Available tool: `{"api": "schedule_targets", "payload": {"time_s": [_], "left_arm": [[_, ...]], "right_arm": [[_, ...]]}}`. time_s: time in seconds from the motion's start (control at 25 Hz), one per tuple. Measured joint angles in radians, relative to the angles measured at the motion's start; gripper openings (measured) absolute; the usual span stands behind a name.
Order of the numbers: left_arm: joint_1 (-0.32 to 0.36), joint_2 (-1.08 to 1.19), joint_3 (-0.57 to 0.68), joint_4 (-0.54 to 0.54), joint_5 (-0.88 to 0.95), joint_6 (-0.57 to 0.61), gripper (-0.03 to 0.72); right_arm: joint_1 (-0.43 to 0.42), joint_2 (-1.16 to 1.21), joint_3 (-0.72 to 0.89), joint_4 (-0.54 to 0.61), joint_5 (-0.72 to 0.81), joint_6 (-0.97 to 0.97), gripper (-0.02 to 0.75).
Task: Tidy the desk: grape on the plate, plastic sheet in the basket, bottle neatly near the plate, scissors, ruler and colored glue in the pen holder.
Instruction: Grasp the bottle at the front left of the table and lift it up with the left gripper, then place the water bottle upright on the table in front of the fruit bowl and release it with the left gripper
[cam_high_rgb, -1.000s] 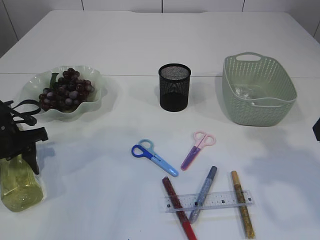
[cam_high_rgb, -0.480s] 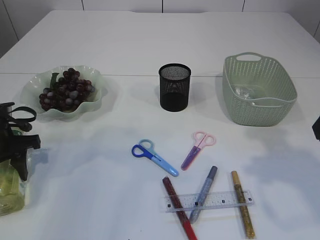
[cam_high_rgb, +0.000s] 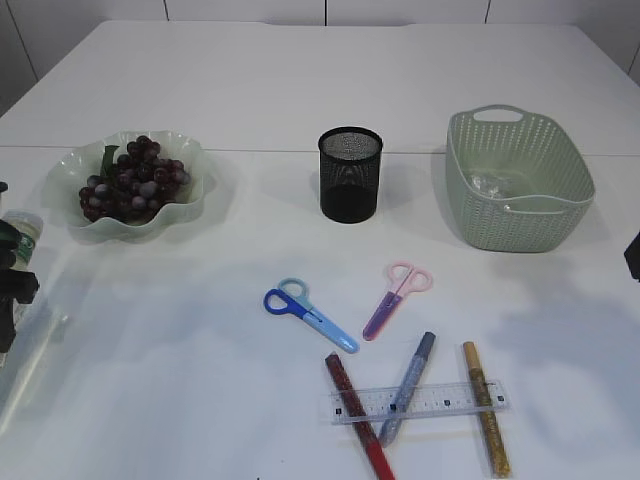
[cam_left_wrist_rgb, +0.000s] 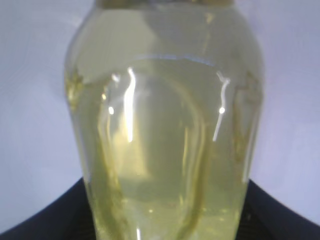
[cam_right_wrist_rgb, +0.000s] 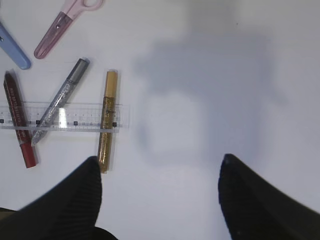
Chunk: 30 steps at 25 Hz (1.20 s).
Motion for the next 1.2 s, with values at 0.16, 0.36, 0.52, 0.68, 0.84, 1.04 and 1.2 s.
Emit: {"api": "schedule_targets", "payload": {"time_s": [0.16,0.36,0.52,0.68,0.84,1.04,1.2], "left_arm": [[0.0,-0.089,0.06,-0.024,-0.079,0.004,0.435],[0.0,-0.208,0.135,-0.037,-0.124,0.023,0.435],[0.0,-0.318,0.177,-0.041,-0.136,0.053,0.435],[0.0,-0.438,0.195,-0.084,-0.192,0.134,0.435],[0.0,-0.502,0.198,-0.176,-0.279,0.285,0.435],[0.0,-0.509,0.214,-0.301,-0.449,0.427,0.435],[-0.019,-0.509,0.277,-0.345,-0.623,0.444,0.435]], "right_arm": [[0.0,0.0,0.0,0.0,0.0,0.0,0.563],[0.0,0.0,0.0,0.0,0.0,0.0,0.563],[0.0,0.0,0.0,0.006,0.002,-0.001,0.563],[0.0,0.0,0.0,0.021,0.006,-0.002,0.563],[0.0,0.0,0.0,0.023,0.006,-0.007,0.563],[0.0,0.0,0.0,0.025,0.012,-0.009,0.563],[0.0,0.0,0.0,0.024,0.015,-0.012,0.563]]}}
